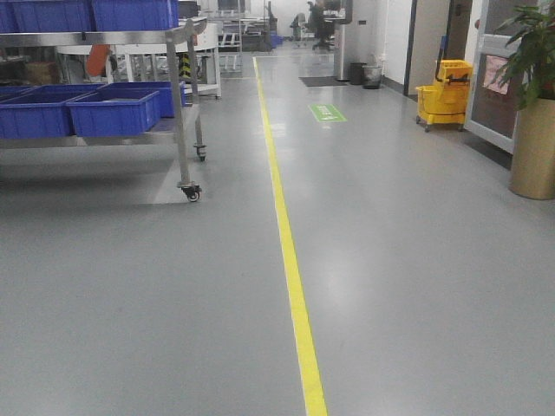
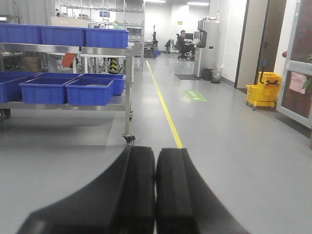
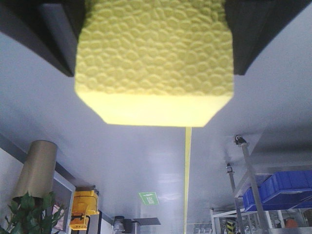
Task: Place yellow foam block on left shelf second layer
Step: 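Drive the base away from the table holding the cube, then drive the base up to the shelf of blue bins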
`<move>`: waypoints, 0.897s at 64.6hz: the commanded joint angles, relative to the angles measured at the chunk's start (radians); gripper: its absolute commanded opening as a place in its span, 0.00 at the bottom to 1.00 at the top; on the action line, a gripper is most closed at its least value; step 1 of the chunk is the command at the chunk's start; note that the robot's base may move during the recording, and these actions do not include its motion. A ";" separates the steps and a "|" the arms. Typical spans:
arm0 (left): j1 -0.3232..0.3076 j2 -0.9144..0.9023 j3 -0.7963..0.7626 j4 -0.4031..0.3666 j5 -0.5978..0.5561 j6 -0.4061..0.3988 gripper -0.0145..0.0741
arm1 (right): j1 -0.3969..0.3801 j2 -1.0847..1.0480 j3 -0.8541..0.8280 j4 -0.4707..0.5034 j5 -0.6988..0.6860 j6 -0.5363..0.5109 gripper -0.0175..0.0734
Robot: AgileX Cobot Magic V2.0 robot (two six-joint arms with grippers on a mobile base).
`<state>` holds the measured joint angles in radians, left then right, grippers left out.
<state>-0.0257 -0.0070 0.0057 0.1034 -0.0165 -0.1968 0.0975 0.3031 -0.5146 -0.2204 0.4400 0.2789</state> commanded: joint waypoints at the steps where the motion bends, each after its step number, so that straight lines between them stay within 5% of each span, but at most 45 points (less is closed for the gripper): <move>1: 0.001 -0.019 0.025 -0.004 -0.088 -0.005 0.32 | -0.003 0.007 -0.027 -0.012 -0.095 -0.006 0.51; 58: 0.001 -0.019 0.025 -0.004 -0.088 -0.005 0.32 | -0.003 0.007 -0.027 -0.012 -0.094 -0.006 0.51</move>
<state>-0.0257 -0.0070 0.0057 0.1034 -0.0165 -0.1968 0.0975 0.3031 -0.5146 -0.2204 0.4400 0.2789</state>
